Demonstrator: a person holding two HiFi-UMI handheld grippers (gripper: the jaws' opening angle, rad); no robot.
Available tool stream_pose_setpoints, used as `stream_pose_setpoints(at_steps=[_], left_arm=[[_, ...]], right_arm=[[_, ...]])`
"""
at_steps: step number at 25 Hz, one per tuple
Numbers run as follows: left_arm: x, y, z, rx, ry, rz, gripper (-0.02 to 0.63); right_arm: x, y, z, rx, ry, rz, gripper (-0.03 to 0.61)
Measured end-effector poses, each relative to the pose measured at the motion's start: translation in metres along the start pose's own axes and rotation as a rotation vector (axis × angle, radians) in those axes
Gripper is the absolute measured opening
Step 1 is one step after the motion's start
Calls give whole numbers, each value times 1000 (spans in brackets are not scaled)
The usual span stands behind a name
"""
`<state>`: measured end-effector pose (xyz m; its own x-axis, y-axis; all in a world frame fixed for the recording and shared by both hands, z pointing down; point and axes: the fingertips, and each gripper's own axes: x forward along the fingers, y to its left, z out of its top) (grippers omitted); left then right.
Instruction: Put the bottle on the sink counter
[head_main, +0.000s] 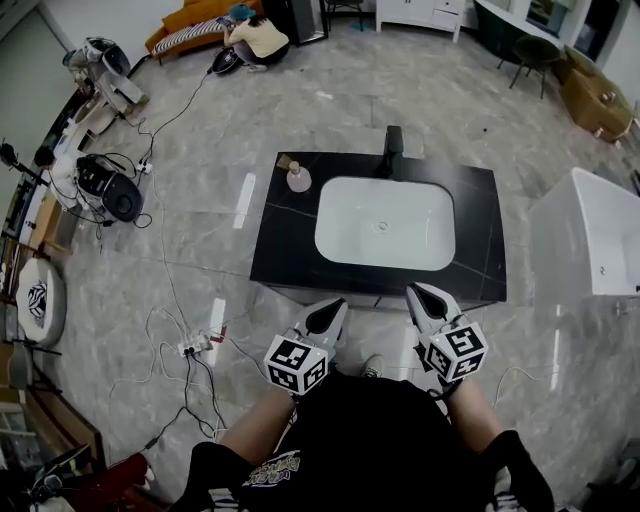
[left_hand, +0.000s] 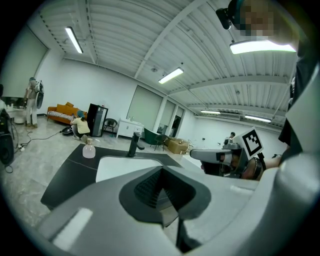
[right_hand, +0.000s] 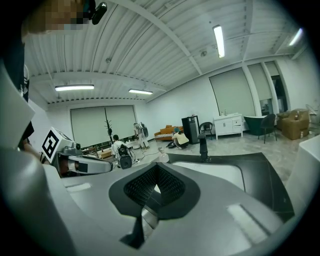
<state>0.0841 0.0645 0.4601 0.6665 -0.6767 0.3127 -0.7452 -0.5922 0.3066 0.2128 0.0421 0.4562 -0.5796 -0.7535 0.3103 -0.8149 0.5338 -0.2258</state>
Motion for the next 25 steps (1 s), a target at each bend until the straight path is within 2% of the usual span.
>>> stream_pose_setpoints(at_steps=[15,25], left_arm=[[13,9,9,25,31,-35,0],[6,21,13,27,38,-18,0]], right_arm=[[10,-7,0,30,-4,-29,28],[28,5,3,36,0,2,28]])
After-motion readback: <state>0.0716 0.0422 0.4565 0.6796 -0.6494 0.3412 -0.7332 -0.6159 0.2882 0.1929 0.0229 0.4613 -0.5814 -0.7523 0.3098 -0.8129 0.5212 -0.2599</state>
